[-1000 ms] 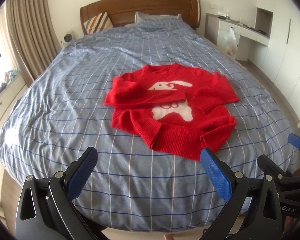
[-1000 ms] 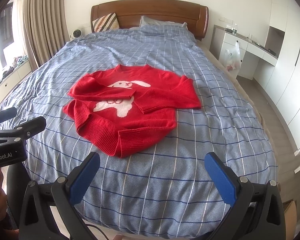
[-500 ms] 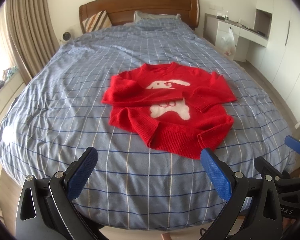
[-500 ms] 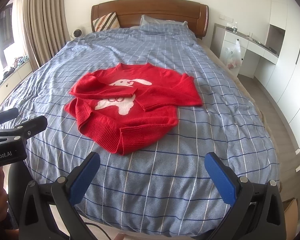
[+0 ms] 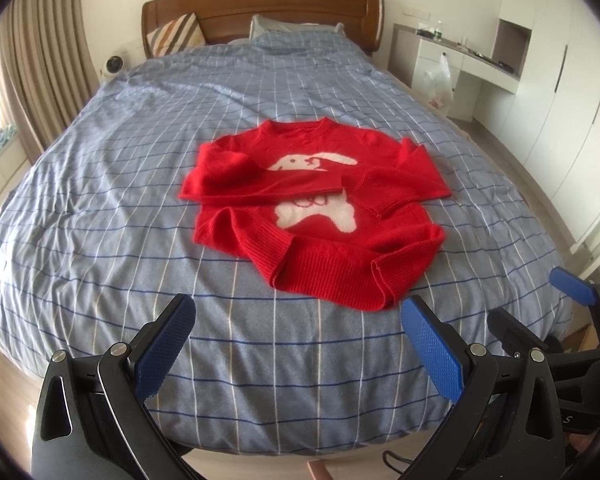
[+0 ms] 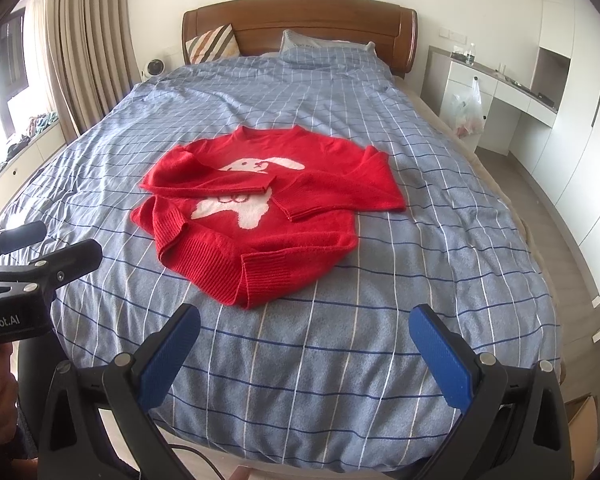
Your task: Fold small clothes
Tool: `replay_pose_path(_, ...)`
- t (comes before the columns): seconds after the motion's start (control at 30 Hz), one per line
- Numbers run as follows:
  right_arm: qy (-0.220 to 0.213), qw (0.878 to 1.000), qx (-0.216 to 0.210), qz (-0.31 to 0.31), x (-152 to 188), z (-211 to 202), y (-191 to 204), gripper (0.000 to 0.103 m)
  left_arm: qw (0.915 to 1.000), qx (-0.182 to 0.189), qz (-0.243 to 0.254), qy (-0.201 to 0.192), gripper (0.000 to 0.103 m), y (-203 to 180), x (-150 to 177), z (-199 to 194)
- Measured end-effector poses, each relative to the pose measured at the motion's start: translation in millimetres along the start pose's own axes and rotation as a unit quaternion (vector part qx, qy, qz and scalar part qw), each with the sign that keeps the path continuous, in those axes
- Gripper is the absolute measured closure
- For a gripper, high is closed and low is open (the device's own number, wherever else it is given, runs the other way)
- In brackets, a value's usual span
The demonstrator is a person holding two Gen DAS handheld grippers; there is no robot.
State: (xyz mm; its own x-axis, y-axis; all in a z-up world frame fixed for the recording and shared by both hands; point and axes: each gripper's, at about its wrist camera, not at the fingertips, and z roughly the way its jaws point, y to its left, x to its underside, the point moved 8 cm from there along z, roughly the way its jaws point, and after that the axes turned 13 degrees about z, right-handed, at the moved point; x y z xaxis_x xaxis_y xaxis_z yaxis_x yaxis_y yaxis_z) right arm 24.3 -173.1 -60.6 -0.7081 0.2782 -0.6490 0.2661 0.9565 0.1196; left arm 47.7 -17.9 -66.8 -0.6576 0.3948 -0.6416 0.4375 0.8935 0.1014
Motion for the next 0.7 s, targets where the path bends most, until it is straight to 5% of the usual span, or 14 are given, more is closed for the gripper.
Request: replay_pose_path(0.7,0.006,0.999,0.021,0.027,4,5,-29,0.000,0.9998,-0.007,-0.013,0.017,0.000,14,13,13)
